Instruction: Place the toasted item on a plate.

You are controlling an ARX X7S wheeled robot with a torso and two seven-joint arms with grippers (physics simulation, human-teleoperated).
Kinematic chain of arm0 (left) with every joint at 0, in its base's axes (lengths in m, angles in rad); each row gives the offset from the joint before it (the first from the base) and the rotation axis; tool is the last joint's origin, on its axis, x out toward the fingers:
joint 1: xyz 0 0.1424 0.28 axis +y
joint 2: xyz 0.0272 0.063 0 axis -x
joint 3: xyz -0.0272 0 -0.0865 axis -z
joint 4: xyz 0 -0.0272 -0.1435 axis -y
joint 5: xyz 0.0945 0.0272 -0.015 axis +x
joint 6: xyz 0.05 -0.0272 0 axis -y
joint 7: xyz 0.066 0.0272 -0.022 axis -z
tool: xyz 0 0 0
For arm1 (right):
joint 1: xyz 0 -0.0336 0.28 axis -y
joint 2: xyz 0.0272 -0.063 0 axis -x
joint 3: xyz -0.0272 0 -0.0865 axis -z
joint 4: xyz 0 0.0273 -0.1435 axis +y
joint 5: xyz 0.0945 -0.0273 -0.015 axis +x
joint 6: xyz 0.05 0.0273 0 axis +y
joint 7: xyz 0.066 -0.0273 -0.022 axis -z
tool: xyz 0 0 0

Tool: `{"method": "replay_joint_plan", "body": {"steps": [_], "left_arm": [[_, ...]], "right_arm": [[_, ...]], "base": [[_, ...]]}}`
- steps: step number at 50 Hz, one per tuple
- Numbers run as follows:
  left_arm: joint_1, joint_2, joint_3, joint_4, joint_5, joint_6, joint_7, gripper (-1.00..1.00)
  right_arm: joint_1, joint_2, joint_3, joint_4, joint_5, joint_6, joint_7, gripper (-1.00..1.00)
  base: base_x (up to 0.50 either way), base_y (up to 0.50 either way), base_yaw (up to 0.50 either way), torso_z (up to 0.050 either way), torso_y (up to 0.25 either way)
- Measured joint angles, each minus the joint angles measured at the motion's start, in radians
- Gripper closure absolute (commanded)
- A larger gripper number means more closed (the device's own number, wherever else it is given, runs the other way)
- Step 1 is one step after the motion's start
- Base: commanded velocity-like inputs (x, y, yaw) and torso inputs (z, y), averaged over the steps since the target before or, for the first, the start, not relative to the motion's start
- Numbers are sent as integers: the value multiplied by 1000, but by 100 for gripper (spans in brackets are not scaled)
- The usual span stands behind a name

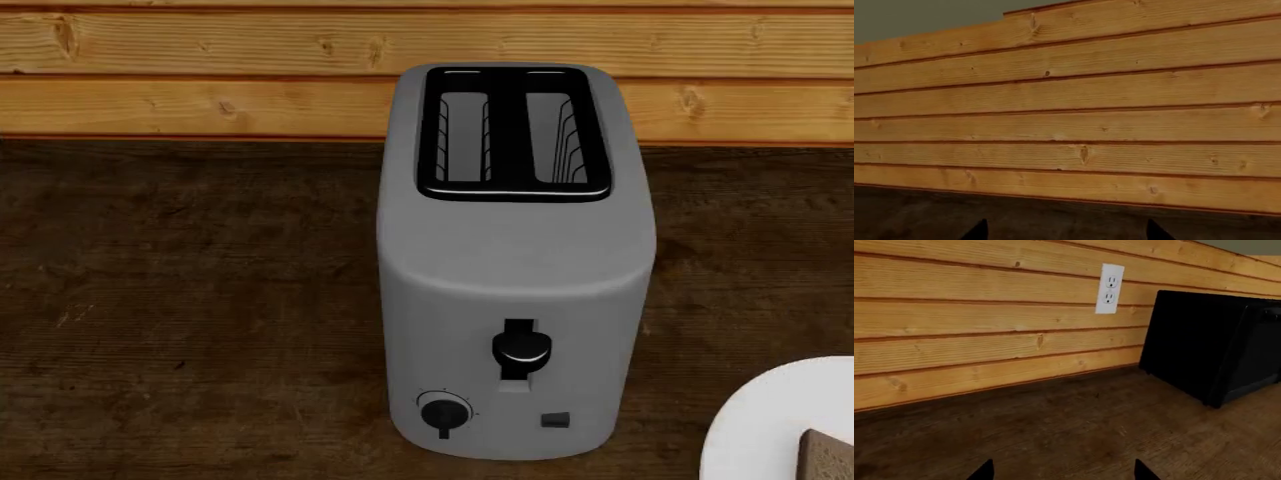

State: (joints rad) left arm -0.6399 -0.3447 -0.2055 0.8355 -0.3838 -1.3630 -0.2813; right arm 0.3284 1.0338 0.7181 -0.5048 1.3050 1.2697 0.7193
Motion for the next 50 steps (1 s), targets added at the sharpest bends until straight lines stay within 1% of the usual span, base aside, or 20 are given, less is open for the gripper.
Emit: {"method": "replay_joint_plan", "body": {"steps": [8, 26, 41, 50], "left_arm": [[43, -20, -44, 30, -2, -14, 1, -100], [134, -50, -123, 50, -1, -2, 10, -100], [199, -68, -167, 36, 9, 36, 17, -100], [215, -71, -162, 25, 11, 54, 15, -100]], "right_arm": [[-38, -15, 19, 13, -46, -17, -24, -100], [-121, -12, 107, 58, -139, -36, -70, -100], [-201, -11, 212, 91, -219, -43, -110, -100], [-290, -35, 326, 108, -293, -51, -160, -100]], "base": [[0, 0, 0, 0, 0], [0, 0, 0, 0, 0], [0, 0, 0, 0, 0], [0, 0, 0, 0, 0]]}}
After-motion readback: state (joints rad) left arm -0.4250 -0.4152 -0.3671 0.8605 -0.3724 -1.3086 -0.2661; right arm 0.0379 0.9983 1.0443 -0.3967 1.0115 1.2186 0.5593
